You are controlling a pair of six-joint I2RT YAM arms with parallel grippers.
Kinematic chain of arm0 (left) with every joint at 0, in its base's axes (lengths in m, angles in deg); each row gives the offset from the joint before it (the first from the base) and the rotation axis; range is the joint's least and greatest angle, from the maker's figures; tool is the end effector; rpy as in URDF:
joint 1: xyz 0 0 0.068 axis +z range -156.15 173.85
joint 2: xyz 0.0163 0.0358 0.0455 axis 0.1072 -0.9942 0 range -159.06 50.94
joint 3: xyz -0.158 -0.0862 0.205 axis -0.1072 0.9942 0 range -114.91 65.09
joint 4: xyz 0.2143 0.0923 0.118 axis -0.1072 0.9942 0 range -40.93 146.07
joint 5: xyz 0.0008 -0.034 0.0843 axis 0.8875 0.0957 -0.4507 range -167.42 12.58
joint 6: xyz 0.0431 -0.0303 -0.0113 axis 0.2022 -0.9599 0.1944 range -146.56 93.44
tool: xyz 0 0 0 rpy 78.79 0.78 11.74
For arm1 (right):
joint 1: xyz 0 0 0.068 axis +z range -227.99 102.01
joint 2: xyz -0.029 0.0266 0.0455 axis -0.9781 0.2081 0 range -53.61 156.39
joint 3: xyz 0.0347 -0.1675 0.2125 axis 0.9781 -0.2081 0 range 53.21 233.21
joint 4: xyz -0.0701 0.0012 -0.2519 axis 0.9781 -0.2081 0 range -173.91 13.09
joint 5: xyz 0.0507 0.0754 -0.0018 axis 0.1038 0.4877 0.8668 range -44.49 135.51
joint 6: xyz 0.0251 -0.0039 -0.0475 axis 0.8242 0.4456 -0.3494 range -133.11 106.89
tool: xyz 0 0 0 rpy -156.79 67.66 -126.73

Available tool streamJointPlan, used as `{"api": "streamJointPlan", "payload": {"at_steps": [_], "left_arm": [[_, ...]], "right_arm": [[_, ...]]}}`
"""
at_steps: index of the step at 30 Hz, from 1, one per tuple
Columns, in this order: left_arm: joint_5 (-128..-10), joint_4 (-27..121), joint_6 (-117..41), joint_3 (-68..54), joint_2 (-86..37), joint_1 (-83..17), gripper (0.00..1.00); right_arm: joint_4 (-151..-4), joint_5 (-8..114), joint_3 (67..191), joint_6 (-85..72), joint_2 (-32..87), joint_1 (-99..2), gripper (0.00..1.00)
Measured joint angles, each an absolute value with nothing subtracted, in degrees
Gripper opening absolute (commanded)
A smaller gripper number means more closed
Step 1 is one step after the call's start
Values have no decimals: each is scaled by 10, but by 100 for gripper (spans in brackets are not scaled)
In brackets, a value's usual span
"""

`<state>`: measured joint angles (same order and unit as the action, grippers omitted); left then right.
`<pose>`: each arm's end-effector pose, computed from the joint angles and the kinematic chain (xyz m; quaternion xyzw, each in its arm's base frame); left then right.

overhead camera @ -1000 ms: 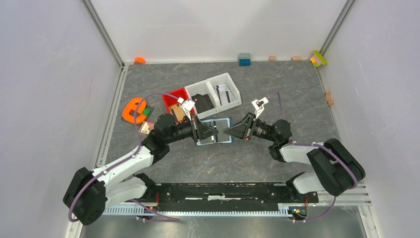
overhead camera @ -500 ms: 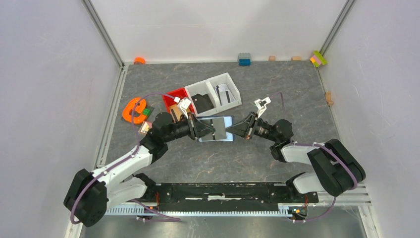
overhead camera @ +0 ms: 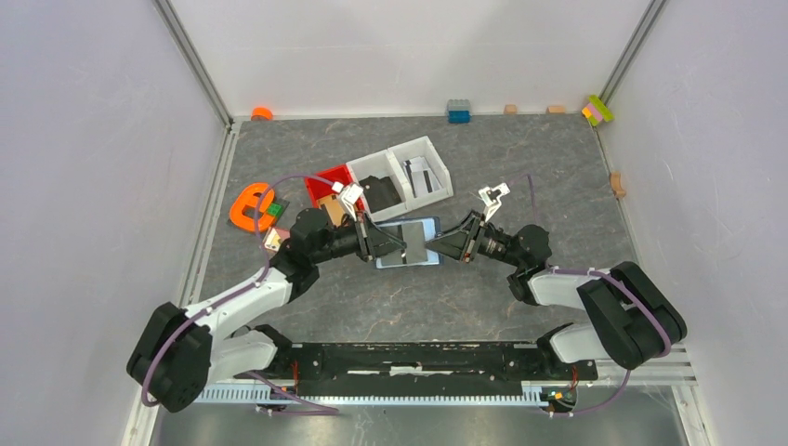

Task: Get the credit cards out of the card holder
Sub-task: Remove the credit card from the card holder.

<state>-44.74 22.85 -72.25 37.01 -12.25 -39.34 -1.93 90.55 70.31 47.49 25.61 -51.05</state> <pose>0.1892 -0.1467 0.2412 0.1024 0.7447 -0.5614 0.3460 0.1980 0.1288 0.2064 -0.1198 0.6379 0.6721 0.3564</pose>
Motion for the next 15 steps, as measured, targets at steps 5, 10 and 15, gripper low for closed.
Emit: {"api": "streamJointPlan", "payload": {"at_steps": [5, 10, 15], "left_arm": [[-425, 206, -737, 370, -152, -393, 2], [-414, 202, -741, 370, -153, -393, 2], [-413, 202, -741, 370, -155, -393, 2]], "right_arm": [[-34, 907, 703, 466, 256, -509, 30], [-82, 905, 708, 439, 256, -502, 18], [-113, 904, 712, 422, 253, -501, 0]]}}
